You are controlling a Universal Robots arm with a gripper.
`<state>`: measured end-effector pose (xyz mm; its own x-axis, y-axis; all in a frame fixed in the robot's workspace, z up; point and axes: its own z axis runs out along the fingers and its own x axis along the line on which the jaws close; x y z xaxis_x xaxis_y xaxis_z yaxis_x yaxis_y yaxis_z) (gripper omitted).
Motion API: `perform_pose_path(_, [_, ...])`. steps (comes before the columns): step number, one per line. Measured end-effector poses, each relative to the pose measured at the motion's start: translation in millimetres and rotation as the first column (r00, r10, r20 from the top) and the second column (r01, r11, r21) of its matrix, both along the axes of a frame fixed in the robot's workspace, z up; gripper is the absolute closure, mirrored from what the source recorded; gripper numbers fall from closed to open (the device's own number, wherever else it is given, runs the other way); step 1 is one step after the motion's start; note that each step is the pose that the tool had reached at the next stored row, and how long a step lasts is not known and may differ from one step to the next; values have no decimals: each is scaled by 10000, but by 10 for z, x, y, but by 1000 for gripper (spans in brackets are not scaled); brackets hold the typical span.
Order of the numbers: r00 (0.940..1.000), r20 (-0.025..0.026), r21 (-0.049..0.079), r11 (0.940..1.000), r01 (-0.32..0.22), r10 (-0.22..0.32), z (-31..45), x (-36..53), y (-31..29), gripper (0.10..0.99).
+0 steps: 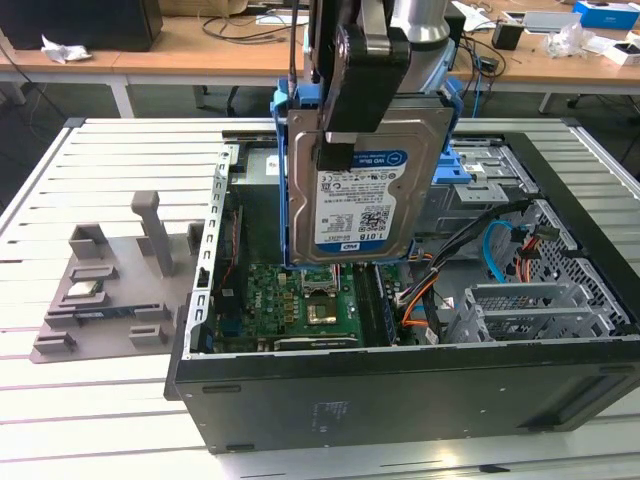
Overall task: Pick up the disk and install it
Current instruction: 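Pick up the disk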
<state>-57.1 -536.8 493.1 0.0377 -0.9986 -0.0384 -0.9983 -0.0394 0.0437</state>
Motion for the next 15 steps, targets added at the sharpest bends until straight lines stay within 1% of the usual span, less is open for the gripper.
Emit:
perform_pose_path(7, [10000,0,-6,10000,0,0,-54,61,0,718])
perform_pose_path(12, [10000,-1,-14,10000,0,0,-64,170,0,718])
perform_pose_path(15, [10000,0,-15,10000,0,0,-64,218,0,718])
